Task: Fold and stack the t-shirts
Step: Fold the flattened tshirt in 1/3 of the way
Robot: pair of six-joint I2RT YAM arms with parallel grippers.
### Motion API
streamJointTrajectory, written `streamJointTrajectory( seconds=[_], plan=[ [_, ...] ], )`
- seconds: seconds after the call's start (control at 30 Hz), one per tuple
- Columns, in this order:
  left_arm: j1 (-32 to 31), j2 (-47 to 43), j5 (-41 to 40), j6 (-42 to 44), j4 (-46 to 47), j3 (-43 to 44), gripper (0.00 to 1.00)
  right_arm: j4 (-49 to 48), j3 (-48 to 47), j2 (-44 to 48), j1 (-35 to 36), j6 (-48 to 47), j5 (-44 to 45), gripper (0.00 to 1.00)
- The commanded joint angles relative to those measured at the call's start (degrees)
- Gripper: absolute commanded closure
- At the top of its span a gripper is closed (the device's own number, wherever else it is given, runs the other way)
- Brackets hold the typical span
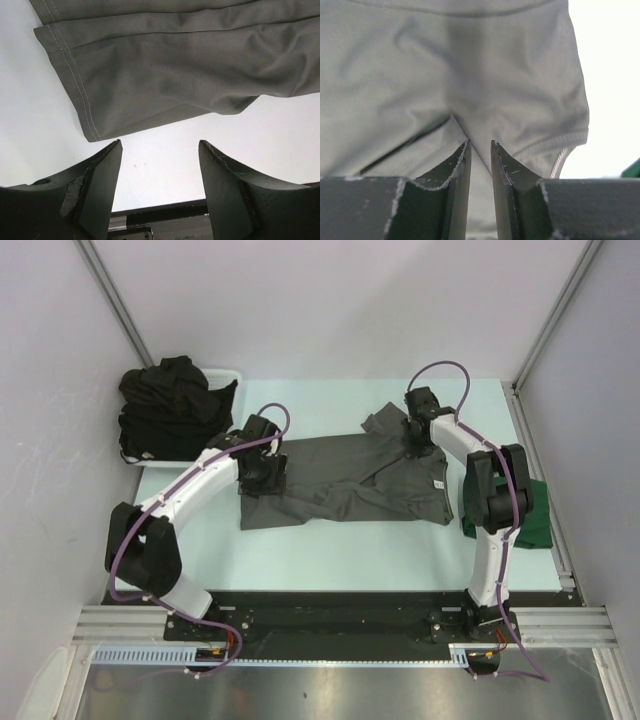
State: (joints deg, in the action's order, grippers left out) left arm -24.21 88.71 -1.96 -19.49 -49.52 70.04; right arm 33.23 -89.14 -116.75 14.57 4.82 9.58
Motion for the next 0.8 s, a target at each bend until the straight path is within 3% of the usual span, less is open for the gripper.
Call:
streamJointTrajectory(
  seconds=[0.0, 0.77],
  plan=[
    [0.1, -2.0, -0.6, -0.9, -0.3, -0.4, 0.32, -0.8, -3.1, -1.6, -0.3, -0.8, -2.3, 0.72],
    [0.0, 0.8, 0.6, -1.0, 0.0, 2.9, 0.32, 1.0, 0.6, 0.8, -2.0, 2.0, -9.0, 0.71]
  ],
)
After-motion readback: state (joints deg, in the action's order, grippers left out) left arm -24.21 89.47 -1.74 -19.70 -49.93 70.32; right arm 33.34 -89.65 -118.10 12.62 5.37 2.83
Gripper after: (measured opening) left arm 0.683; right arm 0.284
